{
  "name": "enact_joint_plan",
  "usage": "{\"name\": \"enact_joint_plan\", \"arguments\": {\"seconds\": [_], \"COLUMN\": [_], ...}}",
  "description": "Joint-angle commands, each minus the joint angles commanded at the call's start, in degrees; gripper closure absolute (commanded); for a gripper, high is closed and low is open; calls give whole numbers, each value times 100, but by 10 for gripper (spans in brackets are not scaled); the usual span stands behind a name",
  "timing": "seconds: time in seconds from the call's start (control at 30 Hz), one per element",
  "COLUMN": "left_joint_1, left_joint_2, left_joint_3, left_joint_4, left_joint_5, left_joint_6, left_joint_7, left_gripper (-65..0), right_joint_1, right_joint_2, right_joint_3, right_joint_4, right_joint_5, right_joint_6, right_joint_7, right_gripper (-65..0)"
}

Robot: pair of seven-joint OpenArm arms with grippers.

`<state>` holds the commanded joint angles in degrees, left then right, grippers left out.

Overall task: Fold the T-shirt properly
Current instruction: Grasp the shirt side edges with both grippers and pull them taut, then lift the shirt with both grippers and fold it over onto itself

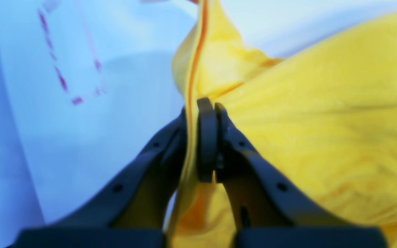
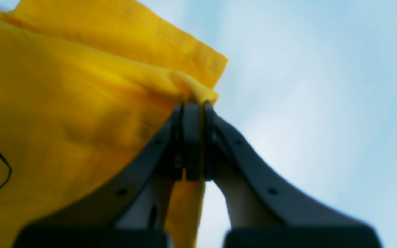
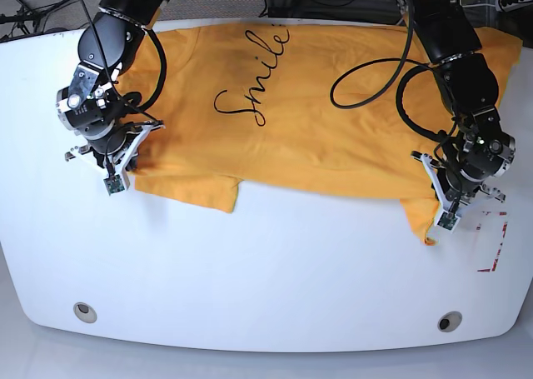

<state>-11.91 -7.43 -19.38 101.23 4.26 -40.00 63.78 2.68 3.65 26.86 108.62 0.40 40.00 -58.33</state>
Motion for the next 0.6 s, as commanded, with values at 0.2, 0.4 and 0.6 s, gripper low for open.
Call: {"name": "enact_joint_plan", "arguments": {"seconds": [0.2, 0.4, 0.6], "left_joint_1": [-26, -308, -958], "left_joint_2": [-18, -9, 105], "left_joint_3": [0, 0, 0], "left_joint_4": [273, 396, 492], "left_joint_5": [9, 9, 9], "left_joint_6": [0, 0, 0], "left_joint_7": [0, 9, 18], "left_gripper": [0, 0, 0], "right_joint_1": [132, 387, 967], "right_joint_2": [114, 193, 404], "right_joint_3": [9, 0, -26], "right_joint_4": [0, -35, -105], "right_joint_5": [-9, 0, 0], "right_joint_6": [0, 0, 0], "right_joint_7": [-9, -18, -18], "right_gripper": [0, 0, 0]}}
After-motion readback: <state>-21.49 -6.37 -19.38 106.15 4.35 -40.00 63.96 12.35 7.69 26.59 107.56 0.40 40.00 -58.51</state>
